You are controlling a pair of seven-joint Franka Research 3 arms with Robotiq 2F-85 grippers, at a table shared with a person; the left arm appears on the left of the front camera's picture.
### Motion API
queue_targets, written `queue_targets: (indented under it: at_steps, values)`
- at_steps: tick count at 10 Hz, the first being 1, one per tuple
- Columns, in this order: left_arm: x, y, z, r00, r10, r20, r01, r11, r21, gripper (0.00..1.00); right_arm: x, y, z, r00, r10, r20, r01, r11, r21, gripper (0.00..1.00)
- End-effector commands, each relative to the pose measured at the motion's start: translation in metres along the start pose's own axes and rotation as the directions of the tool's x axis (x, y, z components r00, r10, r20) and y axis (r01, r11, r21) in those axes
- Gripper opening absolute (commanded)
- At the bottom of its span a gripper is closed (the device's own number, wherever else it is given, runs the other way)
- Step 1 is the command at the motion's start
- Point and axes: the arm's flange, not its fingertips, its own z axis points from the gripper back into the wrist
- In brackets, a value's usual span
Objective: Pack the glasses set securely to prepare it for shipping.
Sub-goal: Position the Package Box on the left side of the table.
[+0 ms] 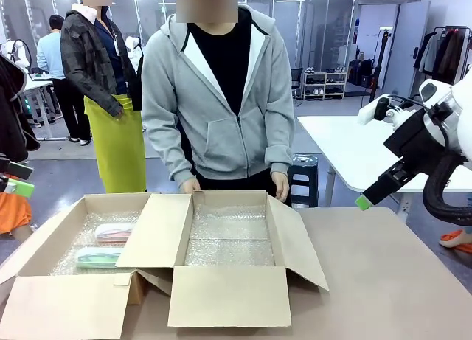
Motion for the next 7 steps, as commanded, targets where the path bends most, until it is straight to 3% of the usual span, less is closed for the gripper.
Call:
queue_targets:
  at_steps: [1, 7]
  values:
    - [0.0015, -0.0012, 0.001, 1.0, 0.004, 0.006, -0.004, 1.0, 0.009, 1.0, -0.0006, 0.002, 0.0004, 1.0, 0.002, -0.001, -0.002, 1.0, -0.011, 1.0]
    - [0.0015, -0.0012, 0.001, 1.0, 0.004, 0.006, -0.004, 1.0, 0.009, 1.0, -0.0006, 0.002, 0.0004, 1.0, 0.002, -0.001, -0.002, 1.0, -0.011, 1.0]
